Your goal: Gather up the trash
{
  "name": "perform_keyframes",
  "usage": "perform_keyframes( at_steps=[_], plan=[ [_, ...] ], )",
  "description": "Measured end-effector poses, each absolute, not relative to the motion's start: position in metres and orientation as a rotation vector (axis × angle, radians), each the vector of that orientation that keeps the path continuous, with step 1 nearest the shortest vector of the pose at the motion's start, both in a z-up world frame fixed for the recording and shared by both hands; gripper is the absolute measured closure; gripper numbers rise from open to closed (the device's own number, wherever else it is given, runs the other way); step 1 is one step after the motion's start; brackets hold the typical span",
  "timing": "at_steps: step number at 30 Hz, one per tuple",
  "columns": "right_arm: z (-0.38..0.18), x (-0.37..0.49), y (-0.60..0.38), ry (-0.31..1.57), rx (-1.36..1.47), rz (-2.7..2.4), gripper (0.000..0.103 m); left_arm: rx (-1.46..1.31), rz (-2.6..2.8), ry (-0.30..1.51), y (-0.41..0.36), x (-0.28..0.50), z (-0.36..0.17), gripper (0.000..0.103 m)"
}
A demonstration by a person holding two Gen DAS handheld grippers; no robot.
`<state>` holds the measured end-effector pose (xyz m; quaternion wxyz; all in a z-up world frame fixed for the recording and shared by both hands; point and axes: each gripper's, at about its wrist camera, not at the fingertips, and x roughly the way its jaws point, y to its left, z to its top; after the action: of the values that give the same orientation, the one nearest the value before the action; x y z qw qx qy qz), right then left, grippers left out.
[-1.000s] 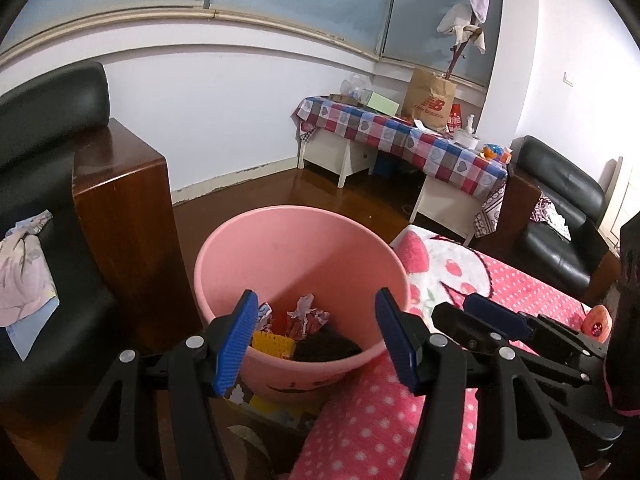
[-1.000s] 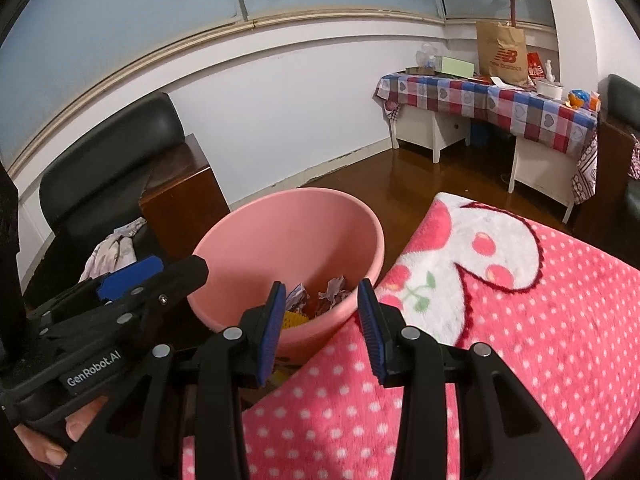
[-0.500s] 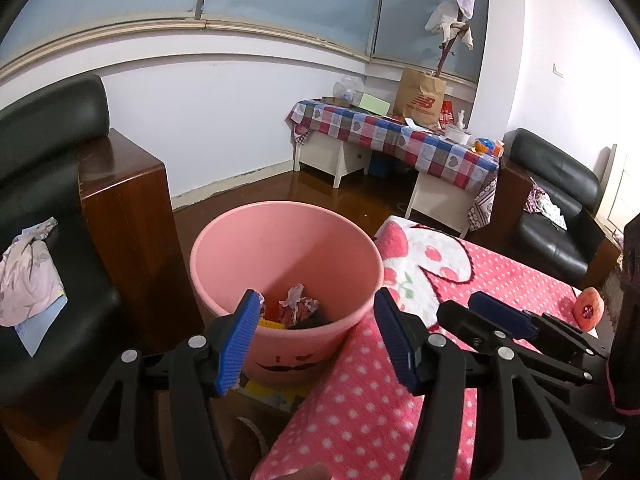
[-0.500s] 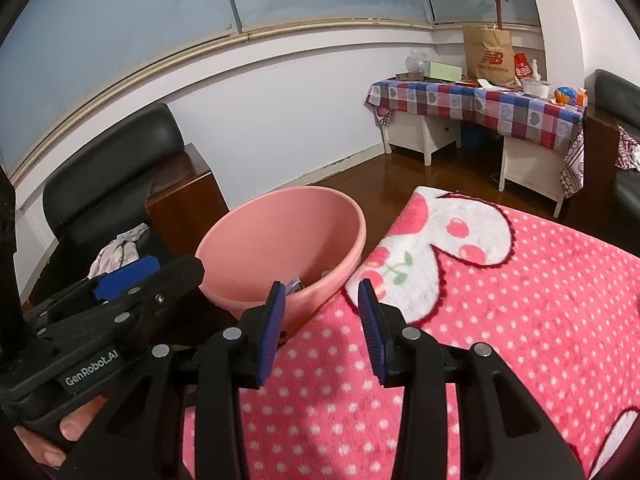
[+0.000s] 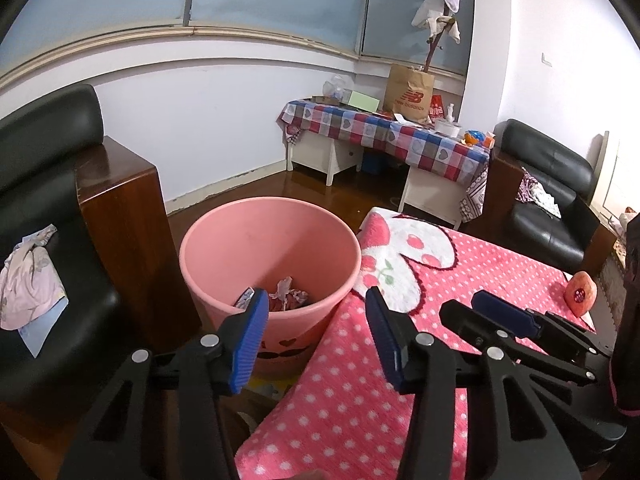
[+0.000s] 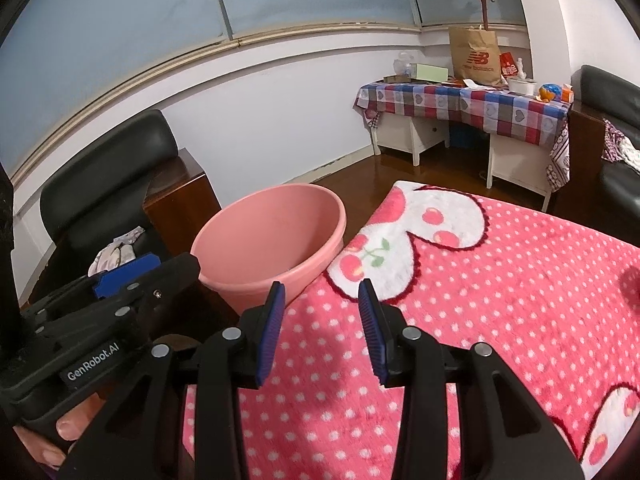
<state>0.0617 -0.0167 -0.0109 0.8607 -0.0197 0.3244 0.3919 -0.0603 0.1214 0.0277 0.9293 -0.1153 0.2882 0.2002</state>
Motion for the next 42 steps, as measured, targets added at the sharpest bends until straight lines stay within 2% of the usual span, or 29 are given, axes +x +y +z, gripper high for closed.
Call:
perform_keyframes(
  at_steps=[15,42],
  plan=[
    [-0.010,0.061,-0.029,0.682,-0.028,0.814,0.064,-0.219,0.388,0.605,0.109,-0.059,0.027,0.058],
    [-0.011,0.062,-0.031,0.686,-0.025,0.813,0.064,-0.216,0.383,0.609,0.106,-0.057,0.026,0.059]
  ],
)
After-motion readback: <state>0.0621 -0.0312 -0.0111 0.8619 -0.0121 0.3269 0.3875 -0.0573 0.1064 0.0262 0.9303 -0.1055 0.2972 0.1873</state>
